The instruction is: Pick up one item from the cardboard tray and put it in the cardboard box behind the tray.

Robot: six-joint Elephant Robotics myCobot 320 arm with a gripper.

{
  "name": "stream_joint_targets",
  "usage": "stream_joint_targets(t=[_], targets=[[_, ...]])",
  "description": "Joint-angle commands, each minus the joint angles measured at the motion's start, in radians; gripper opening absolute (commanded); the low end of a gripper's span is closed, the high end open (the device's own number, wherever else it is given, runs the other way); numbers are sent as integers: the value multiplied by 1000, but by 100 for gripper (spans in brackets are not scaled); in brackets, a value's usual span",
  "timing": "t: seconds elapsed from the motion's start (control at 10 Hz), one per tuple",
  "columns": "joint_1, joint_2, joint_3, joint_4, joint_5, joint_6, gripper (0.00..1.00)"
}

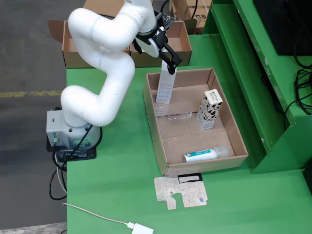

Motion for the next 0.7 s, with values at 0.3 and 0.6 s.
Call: stream_joint_targets(t=[0.3,0.6], targets=[[-735,-100,78,239,191,-397,100],[-805,-96,35,278,220,-437,100]])
